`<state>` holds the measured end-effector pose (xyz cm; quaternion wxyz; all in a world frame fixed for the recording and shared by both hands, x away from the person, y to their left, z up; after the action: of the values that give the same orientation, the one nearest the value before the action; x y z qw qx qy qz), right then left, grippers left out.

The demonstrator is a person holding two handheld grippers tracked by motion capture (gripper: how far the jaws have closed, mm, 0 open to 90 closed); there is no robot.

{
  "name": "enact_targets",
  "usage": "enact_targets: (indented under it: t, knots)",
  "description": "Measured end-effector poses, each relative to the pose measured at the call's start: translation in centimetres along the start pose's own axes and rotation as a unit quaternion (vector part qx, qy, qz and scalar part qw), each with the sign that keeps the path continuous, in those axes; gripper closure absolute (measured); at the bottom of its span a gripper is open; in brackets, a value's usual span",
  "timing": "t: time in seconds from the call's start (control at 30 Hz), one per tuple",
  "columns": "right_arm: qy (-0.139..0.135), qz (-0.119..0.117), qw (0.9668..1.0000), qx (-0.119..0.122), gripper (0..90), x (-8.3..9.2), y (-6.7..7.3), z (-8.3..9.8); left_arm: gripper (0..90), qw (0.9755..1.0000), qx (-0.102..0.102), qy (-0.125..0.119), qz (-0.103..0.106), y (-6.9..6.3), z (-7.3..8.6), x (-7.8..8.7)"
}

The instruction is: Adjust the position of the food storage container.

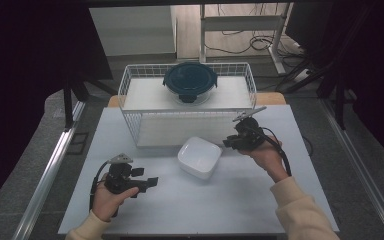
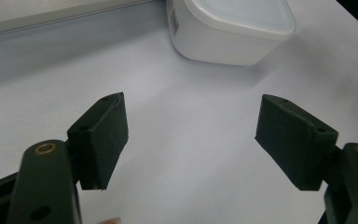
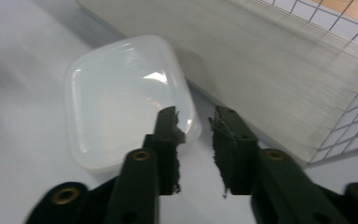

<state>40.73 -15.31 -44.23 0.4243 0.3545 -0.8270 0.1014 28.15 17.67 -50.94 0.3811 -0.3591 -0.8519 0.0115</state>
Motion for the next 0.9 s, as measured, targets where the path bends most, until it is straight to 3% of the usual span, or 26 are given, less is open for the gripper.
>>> enact_targets:
  t: [0.1, 0.2, 0.4, 0.57, 0.9]
  knots:
    - [0.005, 0.010, 0.9999, 0.011, 85.0, -1.0, -0.3, -0.4, 24.4, 1.0000, 0.000, 0.002, 0.000, 0.1, 0.1, -0.1]
    - [0.012, 0.012, 0.9997, 0.019, 88.6, -2.2, -0.5, -0.5, 24.4, 1.0000, 0.003, 0.003, -0.001, 0.2, 0.1, -0.2]
    - [0.020, 0.022, 0.9993, 0.024, 89.3, -4.6, -1.0, -0.5, 24.5, 1.0000, 0.001, 0.002, -0.004, 0.2, 0.1, -0.2]
    - [0.032, 0.027, 0.9978, 0.051, 89.4, -6.2, -0.6, -0.3, 24.8, 0.9999, 0.002, -0.007, -0.008, 0.3, 0.1, 0.0]
    - [0.043, 0.034, 0.9956, 0.077, 89.4, -7.0, -0.7, -0.2, 24.9, 0.9999, 0.007, -0.009, -0.008, 0.6, 0.1, 0.0]
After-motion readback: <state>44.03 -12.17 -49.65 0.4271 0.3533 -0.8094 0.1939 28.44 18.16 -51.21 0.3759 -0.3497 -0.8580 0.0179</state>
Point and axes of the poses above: each handheld gripper's, and its own axes: x roughly backward along the jaws, z roughly out of its underside, y roughly to its left, the point moved 4 cm from there along -x, roughly forward along the jaws, and after that the axes turned 5 degrees about -x, right-handed, at the moved point
